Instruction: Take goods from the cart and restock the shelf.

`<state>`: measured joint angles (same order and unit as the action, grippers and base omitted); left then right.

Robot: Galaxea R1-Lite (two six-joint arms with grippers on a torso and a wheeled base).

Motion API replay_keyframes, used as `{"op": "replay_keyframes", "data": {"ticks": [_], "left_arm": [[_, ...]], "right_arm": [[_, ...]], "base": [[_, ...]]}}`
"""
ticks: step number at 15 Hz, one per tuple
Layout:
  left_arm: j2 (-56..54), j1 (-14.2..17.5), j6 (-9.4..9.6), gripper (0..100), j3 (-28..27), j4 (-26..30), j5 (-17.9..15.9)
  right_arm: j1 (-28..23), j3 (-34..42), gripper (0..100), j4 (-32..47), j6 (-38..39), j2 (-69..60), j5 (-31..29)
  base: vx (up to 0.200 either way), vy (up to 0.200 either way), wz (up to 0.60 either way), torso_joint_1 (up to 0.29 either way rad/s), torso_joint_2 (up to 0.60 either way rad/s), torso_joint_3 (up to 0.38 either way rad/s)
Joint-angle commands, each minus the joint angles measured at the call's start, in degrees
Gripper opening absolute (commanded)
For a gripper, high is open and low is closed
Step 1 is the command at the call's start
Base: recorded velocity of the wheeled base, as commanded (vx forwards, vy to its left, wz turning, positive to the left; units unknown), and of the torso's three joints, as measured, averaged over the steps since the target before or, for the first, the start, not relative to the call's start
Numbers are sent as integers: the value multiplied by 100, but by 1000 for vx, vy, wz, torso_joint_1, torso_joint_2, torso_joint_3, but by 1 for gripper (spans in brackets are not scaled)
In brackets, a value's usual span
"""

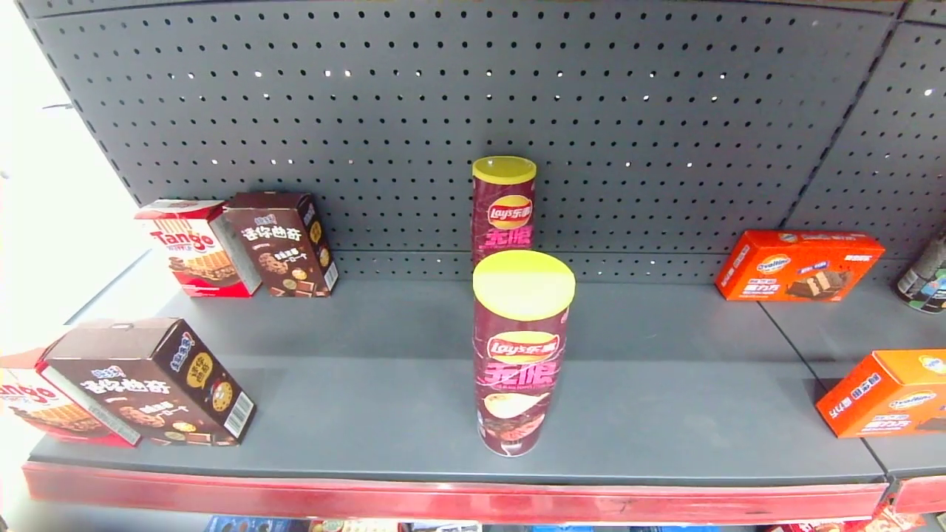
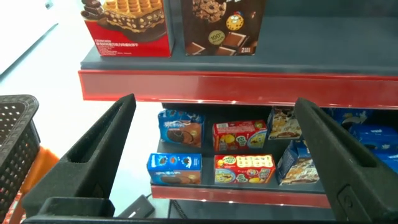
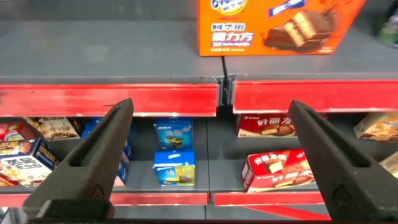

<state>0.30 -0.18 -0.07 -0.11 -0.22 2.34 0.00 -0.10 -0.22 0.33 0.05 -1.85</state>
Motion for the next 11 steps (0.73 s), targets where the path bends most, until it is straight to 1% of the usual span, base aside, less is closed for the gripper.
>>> {"op": "replay_keyframes", "data": {"ticks": [1, 11], "left_arm": [[-4, 1, -10, 100, 2, 4, 3], [5, 1, -1, 100, 2, 4, 3]], "right_arm": [[0, 1, 100, 4, 2, 4, 1], [0, 1, 100, 4, 37, 4, -26]], "base": [[0, 0, 0, 0, 0, 0], [0, 0, 0, 0, 0, 0]]}}
